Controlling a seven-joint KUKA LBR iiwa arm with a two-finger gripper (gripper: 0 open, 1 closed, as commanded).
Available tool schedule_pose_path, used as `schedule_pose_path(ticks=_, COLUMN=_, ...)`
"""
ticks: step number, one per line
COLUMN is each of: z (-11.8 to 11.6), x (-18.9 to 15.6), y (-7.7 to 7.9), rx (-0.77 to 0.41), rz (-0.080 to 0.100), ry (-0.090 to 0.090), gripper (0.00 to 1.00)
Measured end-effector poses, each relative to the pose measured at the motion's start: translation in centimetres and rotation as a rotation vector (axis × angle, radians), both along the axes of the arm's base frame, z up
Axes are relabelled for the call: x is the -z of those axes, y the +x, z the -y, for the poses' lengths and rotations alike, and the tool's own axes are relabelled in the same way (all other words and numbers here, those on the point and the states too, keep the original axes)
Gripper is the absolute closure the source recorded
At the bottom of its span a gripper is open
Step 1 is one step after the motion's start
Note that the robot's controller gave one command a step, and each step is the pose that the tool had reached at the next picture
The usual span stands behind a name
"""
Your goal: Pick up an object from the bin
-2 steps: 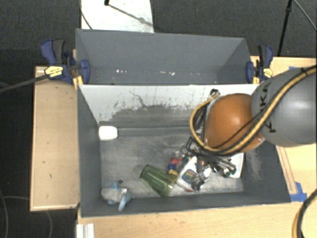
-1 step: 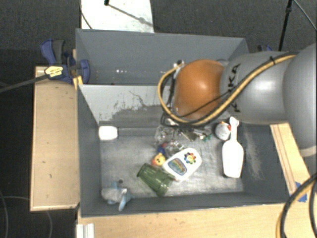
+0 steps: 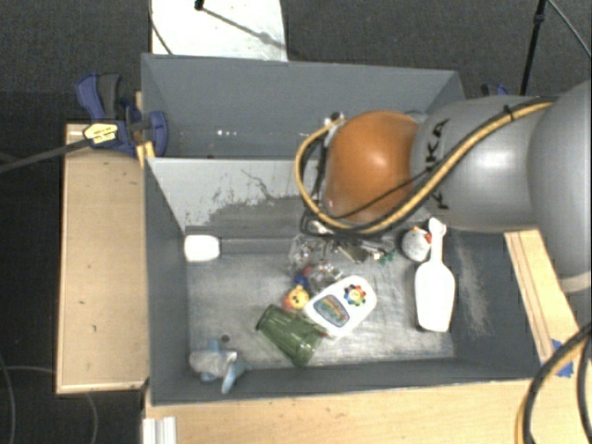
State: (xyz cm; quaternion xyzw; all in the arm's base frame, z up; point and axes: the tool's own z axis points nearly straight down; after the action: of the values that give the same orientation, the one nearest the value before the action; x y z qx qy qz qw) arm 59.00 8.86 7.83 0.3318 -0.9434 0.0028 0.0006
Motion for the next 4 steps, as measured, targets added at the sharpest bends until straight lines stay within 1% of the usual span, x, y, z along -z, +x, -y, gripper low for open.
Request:
schedule_pose_path(ticks=1, z=0.0, x=-0.2, y=-0.1, rx=0.001, rz=-0.001, ry=0.001, gripper=1.0)
schedule_pose_path(ticks=2, z=-0.1, x=-1.9, y=-0.4, rx=0.003, rz=-0.004, ry=0.006, gripper=1.0)
schedule_pose_path(ticks=3, z=-0.1, x=-3.4, y=-0.2, rx=0.003, rz=0.001, ry=0.007, gripper=1.0)
schedule_pose_path(ticks=4, z=-0.1, x=-4.9, y=-0.3, rx=0.004, rz=-0.003, ry=0.006, gripper=1.0)
